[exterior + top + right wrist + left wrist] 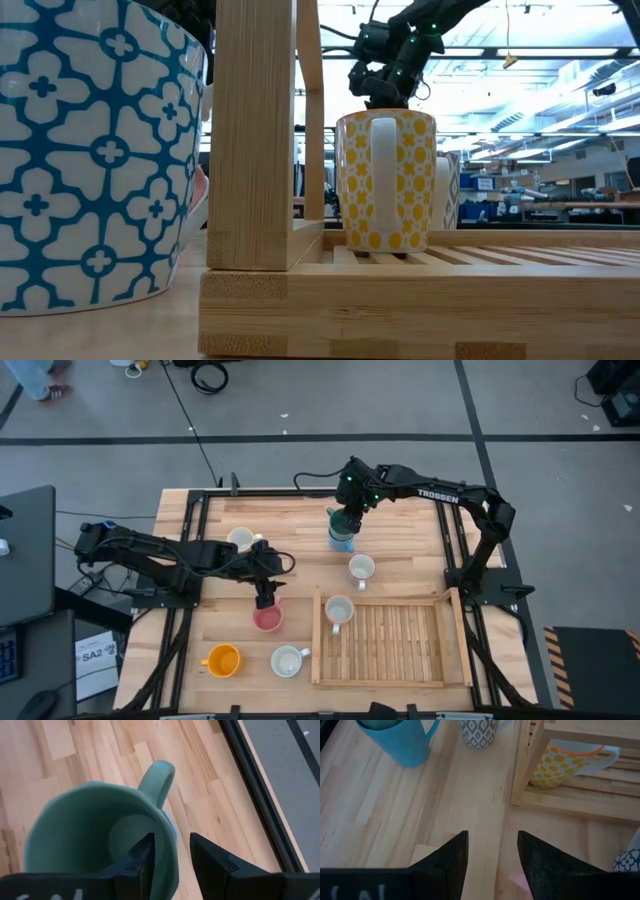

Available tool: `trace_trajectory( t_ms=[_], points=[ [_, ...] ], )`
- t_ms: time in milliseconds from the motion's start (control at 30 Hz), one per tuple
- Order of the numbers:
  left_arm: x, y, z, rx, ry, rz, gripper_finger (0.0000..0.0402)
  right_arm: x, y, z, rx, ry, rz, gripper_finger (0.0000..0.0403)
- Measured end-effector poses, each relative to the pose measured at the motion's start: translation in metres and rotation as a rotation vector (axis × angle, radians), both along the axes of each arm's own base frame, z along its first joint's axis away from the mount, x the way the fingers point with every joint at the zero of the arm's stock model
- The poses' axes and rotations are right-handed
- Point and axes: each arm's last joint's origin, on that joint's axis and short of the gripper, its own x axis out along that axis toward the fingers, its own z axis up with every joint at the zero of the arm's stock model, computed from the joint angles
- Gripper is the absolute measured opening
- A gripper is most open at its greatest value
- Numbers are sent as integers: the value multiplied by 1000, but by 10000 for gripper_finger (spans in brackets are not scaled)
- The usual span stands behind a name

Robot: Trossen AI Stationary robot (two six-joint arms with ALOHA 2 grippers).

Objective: Place coffee mugs
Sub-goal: Put the green mug on the shelf

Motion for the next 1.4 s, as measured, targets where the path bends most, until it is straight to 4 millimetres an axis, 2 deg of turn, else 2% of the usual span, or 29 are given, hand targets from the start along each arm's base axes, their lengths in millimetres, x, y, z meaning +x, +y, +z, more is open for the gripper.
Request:
trace_trajectory(
  t_ms=[167,433,1067,1233,1400],
  points=[
    [0,0,0,0,-5,-1,176,1,0,-3,8,15,0,101],
    [1,0,1,-1,-10,-1,176,0,0,-3,5,16,-2,33],
    [1,0,1,-1,-12,0,176,1,0,-2,5,14,-2,32],
    [1,0,1,-1,-12,-1,176,2,-1,14,-9,-14,-2,32],
    [1,0,1,-1,-12,0,176,3,-1,42,-29,-52,-1,32]
  ],
)
